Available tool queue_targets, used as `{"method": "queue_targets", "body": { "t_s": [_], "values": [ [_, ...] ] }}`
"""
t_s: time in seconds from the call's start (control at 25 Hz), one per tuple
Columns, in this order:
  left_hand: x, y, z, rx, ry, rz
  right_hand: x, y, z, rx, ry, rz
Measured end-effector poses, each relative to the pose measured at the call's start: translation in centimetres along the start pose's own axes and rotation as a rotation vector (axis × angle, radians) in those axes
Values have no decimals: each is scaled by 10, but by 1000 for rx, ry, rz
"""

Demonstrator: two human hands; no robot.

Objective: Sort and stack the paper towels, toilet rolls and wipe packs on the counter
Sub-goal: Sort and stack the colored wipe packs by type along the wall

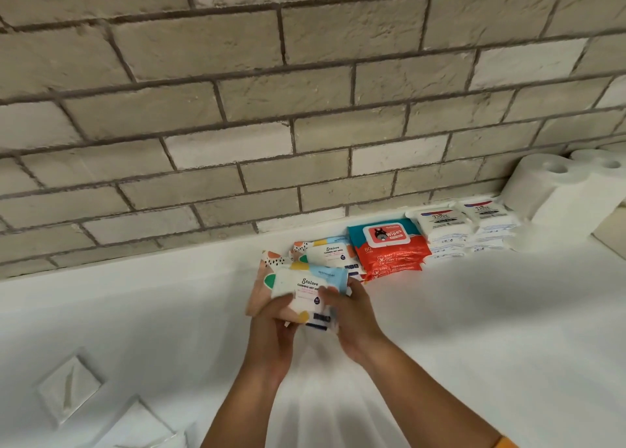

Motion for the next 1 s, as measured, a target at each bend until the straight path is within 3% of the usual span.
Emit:
{"method": "queue_targets", "body": {
  "t_s": [0.2, 0.32, 0.44, 0.56, 0.76, 1.0],
  "values": [
    [5, 5, 40, -73, -176, -37, -24, 33, 30, -10, 45, 88],
    [5, 15, 70, -50, -295, -6, -40, 31, 30, -3, -149, -308],
    [9, 26, 90, -29, -367, 113, -48, 24, 28, -281, -192, -763],
    [5, 33, 97, 49, -478, 339, -54, 13, 32, -422, -187, -984],
    [-4, 25, 88, 245, -617, 604, -54, 3, 27, -467, -149, -1153],
    [-5, 19, 87, 234, -599, 712, -50, 1, 31, -466, -164, -1150]
  ]
}}
Point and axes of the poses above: each hand's wrist, its own z-axis towards the middle knuckle, its own x-axis out of the palm, y = z × x, the point moved 4 cm from there along z, towards the middle knuckle, and after that the axes turned 9 degrees about -z, right-handed, at the moved point
